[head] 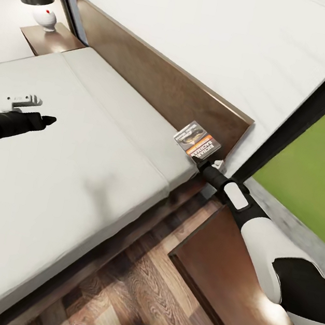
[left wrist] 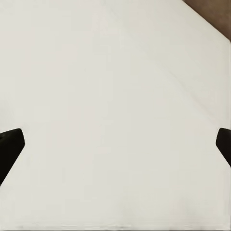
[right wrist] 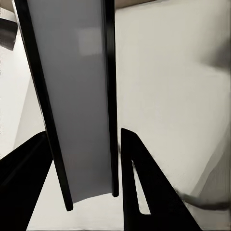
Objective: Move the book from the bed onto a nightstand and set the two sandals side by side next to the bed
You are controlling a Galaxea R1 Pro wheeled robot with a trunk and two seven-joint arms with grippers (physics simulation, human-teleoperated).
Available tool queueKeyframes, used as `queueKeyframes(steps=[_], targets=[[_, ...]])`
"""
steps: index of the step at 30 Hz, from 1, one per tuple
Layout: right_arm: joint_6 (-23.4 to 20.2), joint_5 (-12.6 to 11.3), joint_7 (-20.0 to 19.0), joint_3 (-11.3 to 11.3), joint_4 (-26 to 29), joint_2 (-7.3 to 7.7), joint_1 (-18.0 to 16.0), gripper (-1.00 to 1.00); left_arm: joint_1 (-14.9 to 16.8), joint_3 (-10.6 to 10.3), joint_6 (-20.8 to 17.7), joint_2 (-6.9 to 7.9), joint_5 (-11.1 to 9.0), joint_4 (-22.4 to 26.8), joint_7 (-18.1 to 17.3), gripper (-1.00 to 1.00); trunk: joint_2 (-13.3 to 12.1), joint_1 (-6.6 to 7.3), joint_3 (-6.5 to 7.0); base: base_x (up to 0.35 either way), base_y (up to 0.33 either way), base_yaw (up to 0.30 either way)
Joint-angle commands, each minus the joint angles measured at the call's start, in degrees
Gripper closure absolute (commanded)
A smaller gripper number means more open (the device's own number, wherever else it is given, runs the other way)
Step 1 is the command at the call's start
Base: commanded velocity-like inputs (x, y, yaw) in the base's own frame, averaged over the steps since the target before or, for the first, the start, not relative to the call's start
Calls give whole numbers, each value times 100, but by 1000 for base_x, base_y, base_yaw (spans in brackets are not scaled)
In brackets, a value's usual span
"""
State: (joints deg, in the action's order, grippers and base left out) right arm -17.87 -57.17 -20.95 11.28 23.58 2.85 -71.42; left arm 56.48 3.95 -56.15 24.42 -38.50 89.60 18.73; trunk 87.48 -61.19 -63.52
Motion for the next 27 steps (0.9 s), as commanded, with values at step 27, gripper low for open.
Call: queueKeyframes(steps=[27], targets=[[55,232,929,342,132,6,-3,100,-38,-55,-19,-31,-52,-3,61,-100,-1082,597,482,-210,0,0]])
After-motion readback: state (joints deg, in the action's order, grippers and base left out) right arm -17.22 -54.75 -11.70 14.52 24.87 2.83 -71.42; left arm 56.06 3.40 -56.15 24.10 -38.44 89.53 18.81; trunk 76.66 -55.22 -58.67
